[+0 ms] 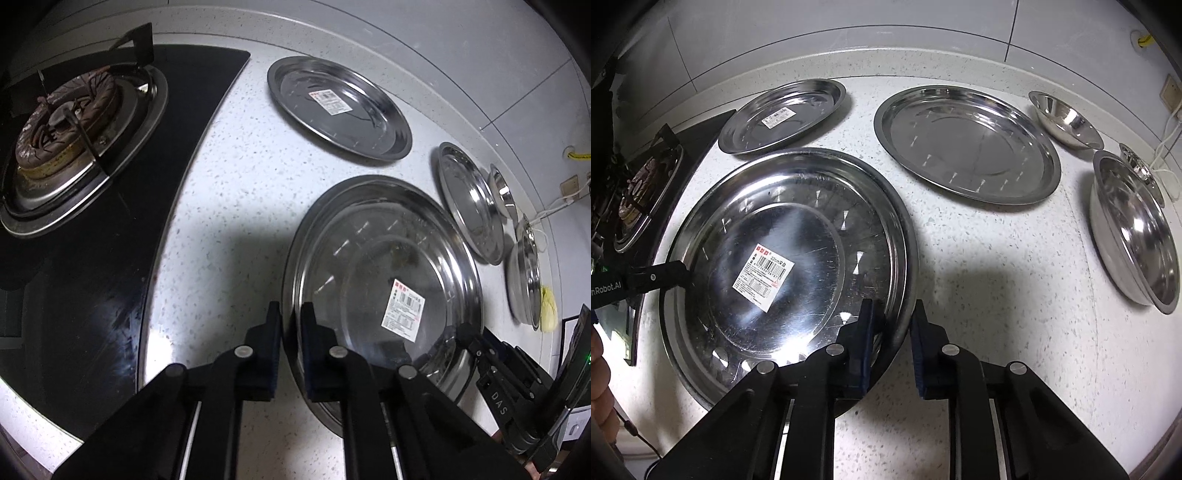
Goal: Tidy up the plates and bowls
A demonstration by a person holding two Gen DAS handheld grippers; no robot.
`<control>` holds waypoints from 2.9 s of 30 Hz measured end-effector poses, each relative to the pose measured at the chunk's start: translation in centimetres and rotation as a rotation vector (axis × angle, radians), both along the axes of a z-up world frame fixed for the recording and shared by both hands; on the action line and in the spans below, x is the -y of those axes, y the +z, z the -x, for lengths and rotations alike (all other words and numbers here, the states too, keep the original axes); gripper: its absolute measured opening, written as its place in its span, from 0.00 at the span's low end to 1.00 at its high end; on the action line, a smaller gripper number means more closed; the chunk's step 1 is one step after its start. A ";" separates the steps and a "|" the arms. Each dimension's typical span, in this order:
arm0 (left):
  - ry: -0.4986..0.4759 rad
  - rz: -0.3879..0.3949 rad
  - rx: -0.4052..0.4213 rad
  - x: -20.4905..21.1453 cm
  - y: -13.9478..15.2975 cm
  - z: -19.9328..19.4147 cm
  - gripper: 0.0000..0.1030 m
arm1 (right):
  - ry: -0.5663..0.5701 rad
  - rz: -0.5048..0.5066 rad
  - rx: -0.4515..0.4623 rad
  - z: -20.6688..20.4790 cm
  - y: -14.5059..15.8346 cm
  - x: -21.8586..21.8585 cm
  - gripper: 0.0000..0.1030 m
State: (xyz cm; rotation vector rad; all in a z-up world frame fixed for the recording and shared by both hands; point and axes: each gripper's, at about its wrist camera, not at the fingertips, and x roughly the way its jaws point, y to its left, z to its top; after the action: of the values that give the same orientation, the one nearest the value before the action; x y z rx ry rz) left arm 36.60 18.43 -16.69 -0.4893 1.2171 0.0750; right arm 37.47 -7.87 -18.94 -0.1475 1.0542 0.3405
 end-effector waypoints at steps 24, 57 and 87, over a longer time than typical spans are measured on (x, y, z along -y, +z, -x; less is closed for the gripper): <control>0.026 -0.078 -0.040 4.7 8.1 1.8 0.09 | 0.104 -0.094 -0.053 0.0 4.7 5.5 0.16; -0.003 0.055 -0.042 3.8 5.5 4.0 0.10 | 0.099 -0.157 -0.010 0.7 6.2 6.8 0.15; -0.116 0.029 -0.162 6.1 1.0 12.5 0.11 | 0.097 -0.187 -0.158 7.0 0.7 9.1 0.11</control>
State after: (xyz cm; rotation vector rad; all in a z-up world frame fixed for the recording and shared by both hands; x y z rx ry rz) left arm 24.11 12.29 -15.73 -0.4430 1.4045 -0.0024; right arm 30.52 -16.93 -18.28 -0.0036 1.1675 0.5430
